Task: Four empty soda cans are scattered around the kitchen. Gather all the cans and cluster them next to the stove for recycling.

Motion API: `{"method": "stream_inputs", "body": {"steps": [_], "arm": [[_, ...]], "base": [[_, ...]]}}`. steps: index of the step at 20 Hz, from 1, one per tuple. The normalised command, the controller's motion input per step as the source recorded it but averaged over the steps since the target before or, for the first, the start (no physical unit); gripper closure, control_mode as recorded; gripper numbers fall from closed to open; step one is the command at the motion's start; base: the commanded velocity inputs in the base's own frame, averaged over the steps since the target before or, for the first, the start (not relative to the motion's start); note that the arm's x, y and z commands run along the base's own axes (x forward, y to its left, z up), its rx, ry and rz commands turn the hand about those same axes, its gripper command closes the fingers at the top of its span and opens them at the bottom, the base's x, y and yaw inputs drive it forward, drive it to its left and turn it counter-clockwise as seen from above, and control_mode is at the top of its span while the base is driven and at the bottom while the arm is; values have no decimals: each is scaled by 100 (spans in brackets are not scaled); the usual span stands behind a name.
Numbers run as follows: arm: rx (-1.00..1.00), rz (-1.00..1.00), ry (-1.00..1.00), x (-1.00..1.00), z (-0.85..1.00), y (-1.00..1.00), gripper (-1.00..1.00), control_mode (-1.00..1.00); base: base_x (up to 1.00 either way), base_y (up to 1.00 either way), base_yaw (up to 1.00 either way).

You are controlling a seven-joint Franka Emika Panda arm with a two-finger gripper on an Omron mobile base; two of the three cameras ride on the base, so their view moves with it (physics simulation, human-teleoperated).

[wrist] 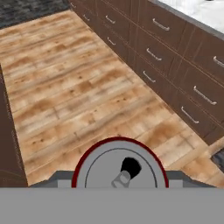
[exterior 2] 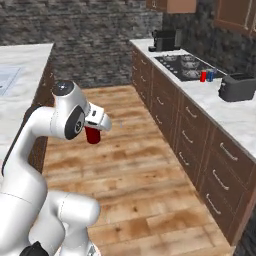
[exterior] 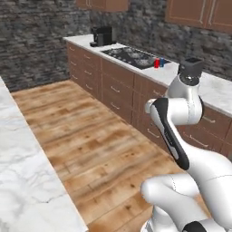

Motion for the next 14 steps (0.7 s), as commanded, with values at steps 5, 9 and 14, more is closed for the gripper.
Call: {"method": "stream_inputs", "body": {"steps": [5, 9, 14], "arm": [[0, 0, 0, 0, 0, 0, 100, 100], [0, 0, 0, 0, 0, 0, 100, 100], [0, 0, 0, 0, 0, 0, 100, 100]], "base": [[100, -27, 42], [100, -61, 24], [100, -56, -14]]}}
